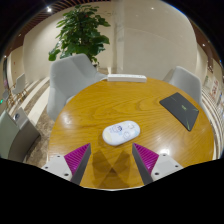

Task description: Arrange mouse

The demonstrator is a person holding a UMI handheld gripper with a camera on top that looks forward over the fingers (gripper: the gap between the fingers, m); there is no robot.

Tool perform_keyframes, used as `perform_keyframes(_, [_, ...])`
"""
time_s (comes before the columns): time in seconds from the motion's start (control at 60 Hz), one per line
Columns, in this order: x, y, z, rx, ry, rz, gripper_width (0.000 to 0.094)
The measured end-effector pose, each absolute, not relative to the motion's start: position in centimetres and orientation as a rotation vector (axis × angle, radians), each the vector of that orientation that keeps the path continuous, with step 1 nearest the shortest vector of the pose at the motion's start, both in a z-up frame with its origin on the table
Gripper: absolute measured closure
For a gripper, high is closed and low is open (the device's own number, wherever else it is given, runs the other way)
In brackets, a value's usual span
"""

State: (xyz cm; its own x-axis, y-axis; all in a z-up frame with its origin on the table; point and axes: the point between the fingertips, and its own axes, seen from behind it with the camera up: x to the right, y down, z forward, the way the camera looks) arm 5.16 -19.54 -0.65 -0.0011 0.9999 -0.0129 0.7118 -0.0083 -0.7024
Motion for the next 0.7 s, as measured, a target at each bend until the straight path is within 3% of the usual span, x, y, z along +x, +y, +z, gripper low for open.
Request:
perform_keyframes(0.483, [-3.8, -20.0, -1.8, -1.728, -1.816, 0.766, 0.0084])
perform_keyframes(0.55, [-4.0, -19.9, -1.7, -1.727, -1.817, 0.764, 0.0167])
perform_keyframes(0.633, [-4.3, -19.5, -1.8, -1.725, -1.806, 0.762, 0.0454])
perform_keyframes(0.7, [-4.3, -19.5, -1.8, -1.719, -1.822, 0.745, 0.0488])
